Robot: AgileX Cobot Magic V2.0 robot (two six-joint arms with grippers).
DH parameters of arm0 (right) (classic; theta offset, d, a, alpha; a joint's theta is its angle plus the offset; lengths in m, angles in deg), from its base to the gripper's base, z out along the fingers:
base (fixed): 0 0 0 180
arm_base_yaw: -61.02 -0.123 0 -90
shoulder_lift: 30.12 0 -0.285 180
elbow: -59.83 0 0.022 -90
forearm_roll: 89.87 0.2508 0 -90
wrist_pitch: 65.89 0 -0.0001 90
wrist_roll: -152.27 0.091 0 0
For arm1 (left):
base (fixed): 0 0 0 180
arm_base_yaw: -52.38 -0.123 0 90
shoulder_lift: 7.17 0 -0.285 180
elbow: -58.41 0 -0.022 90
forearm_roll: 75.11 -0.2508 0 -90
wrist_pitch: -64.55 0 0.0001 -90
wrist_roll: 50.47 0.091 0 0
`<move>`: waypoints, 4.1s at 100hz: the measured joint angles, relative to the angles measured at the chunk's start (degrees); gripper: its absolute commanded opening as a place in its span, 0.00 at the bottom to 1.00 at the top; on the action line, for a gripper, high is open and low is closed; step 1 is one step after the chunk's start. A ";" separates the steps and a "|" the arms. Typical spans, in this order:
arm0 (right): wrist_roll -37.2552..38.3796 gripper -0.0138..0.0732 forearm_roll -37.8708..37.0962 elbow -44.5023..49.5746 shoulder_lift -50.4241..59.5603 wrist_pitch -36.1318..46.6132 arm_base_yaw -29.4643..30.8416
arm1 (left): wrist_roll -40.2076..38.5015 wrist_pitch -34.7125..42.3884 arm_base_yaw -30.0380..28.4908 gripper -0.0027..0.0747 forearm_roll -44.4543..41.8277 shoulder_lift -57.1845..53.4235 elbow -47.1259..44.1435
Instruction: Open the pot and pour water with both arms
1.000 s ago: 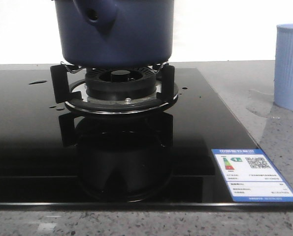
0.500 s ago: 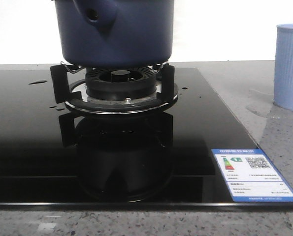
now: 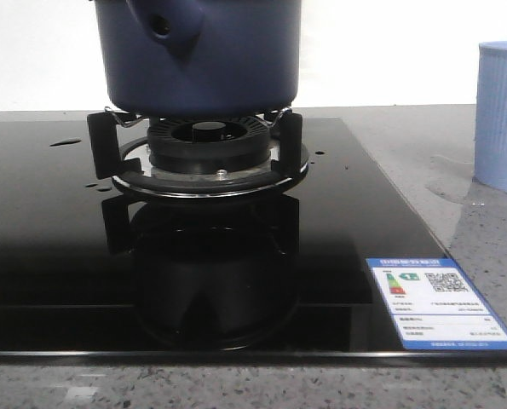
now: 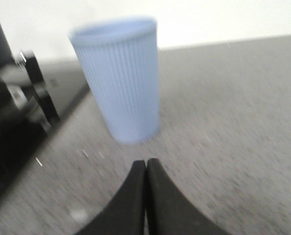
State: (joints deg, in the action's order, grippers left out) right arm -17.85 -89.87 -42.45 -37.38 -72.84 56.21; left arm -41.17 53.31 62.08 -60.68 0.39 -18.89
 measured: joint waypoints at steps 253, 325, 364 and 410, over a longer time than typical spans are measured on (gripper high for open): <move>-44.84 0.91 46.79 -35.07 -26.19 -34.93 0.00 | 89.21 -38.63 0.00 0.85 73.70 77.69 62.82; -44.86 0.91 46.86 -35.07 -26.19 -33.72 0.00 | 96.64 -42.90 2.34 0.85 76.61 94.64 71.55; -44.86 0.91 46.86 -35.07 -26.19 -33.72 0.00 | 97.02 -42.28 4.06 0.60 77.59 95.13 71.93; -44.86 0.91 46.86 -35.07 -26.19 -33.60 0.00 | 97.36 -42.38 4.06 0.43 78.38 95.13 72.45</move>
State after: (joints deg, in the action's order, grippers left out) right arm -62.71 -43.01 -77.52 -63.57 -106.43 56.21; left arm 56.19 10.93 66.14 17.70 95.52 53.57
